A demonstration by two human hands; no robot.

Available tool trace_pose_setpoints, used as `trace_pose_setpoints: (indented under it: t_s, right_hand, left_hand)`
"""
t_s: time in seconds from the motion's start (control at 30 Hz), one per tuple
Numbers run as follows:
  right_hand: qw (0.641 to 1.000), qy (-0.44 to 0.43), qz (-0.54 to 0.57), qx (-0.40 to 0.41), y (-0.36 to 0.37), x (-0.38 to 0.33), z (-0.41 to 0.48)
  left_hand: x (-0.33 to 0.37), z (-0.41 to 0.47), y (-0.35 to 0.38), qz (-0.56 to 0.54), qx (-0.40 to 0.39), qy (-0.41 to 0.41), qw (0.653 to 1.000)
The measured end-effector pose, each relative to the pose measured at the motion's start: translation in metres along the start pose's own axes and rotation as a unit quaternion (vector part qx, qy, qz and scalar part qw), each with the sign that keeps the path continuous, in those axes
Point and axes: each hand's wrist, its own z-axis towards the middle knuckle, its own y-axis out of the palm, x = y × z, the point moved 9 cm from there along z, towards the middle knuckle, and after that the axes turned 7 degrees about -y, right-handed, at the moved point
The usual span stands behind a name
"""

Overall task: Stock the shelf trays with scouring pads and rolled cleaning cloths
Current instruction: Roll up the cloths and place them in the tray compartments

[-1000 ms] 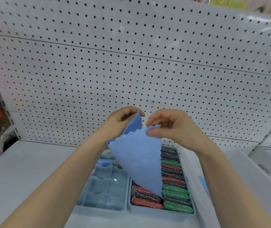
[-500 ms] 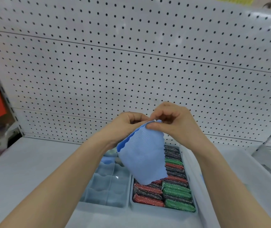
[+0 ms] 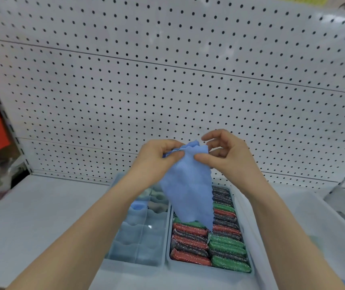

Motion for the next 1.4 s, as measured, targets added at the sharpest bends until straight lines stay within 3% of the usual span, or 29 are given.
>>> trace_pose_setpoints:
  t_s: [0.17,0.3,0.53,0.63,0.77,0.97,1.1,1.27,1.4]
  right_hand:
    - [0.998,0.014,0.052,0.029,-0.004,0.009,-0.002]
    - [0.999,-0.035,0.041,0.007,-0.003,-0.004,0.000]
    - [0.996,-0.012,0.067,-0.055,0.003,0.001,0.005]
    - [0.996,-0.016,0.083,-0.041,0.003,0.001,0.006]
    - [0.995,-0.024,0.097,-0.001,-0.004,0.001,0.009]
    - [0.998,-0.035,0.025,-0.035,0.000,0.001,0.009]
    - [0.999,-0.028,-0.027,-0.024,-0.004,0.002,0.009]
    - [0.999,-0.014,-0.021,0.019,-0.016,0.005,0.010]
    - [1.000,-0.009,0.009,0.020,-0.016,0.007,0.009]
  left_hand:
    - [0.000,0.000,-0.002,-0.014,-0.013,0.010,1.000]
    - [0.004,-0.002,0.003,-0.012,-0.045,0.016,0.999]
    - [0.010,-0.006,0.011,0.018,-0.086,0.037,0.995]
    - [0.011,-0.007,0.013,0.022,-0.102,0.039,0.994]
    - [-0.004,-0.005,0.003,0.046,-0.055,0.003,0.997]
    - [-0.010,-0.007,0.006,0.015,-0.059,-0.009,0.998]
    - [-0.026,-0.001,-0.010,0.020,0.016,-0.039,0.999]
    - [-0.034,-0.001,-0.016,-0.108,0.054,-0.053,0.991]
    - [-0.024,0.001,-0.019,-0.126,0.073,-0.027,0.989]
